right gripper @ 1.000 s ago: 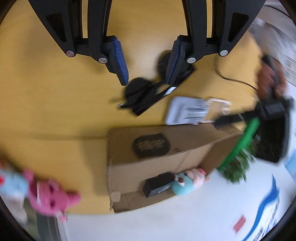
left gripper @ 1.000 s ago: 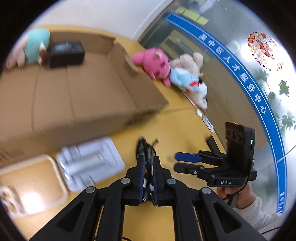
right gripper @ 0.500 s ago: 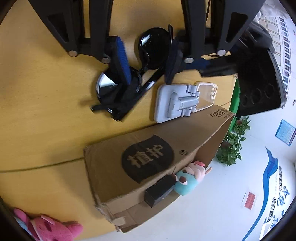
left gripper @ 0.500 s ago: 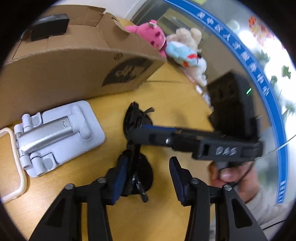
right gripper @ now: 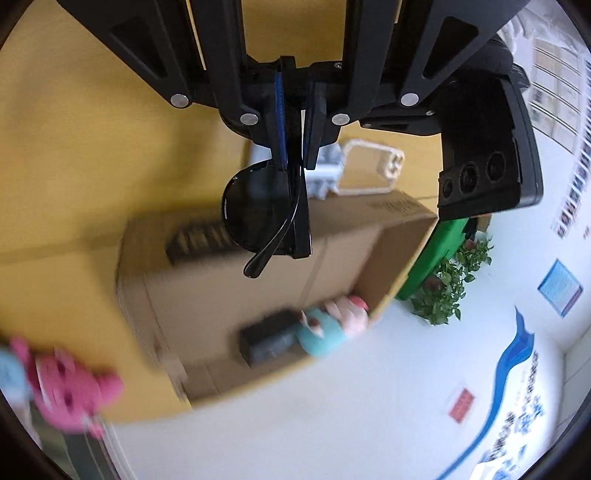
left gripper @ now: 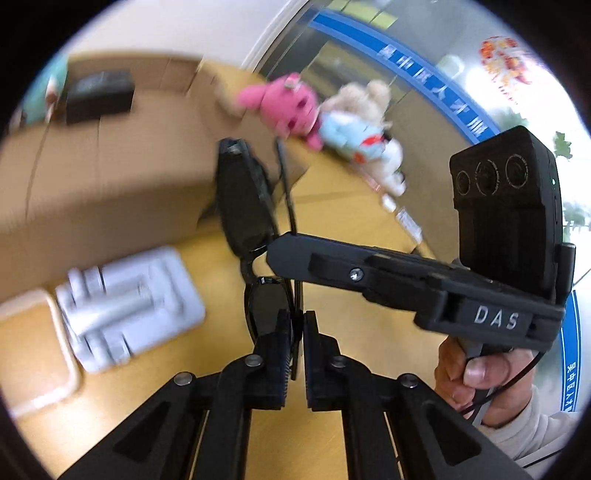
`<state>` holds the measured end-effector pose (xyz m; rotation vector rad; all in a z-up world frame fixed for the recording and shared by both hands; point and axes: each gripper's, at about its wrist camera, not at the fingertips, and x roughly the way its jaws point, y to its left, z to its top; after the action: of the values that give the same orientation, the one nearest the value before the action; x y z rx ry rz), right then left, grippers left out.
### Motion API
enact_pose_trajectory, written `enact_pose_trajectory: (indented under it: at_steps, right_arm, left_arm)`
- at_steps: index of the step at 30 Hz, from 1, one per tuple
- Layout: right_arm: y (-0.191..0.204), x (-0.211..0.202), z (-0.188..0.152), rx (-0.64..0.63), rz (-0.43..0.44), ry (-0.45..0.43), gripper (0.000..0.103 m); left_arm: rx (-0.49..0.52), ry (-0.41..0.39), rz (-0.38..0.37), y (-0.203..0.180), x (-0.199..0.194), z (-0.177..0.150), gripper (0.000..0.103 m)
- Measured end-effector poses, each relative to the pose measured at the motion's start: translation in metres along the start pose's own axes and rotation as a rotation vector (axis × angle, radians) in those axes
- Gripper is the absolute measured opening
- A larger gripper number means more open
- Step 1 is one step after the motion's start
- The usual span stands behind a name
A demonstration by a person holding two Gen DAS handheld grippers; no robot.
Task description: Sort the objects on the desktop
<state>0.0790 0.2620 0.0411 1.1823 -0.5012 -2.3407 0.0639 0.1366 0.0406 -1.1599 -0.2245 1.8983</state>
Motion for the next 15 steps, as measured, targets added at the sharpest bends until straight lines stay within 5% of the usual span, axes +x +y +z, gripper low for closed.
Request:
enact_pose_trajectory:
  at_steps: [9,15]
  right_arm:
    - [0.026,-0.025,0.091,-0.106,-0.036,-0.123,0.007]
    - [0.021,0.001,0.168,-0.131,-0.083,-0.125,0.007]
  left_arm:
    - [0.059,-0.103,-0.027,0.007,-0.028,0.091,0.006]
    - [0.034,-0.116,-0.039,0.042,-0.021,0.158,0.006]
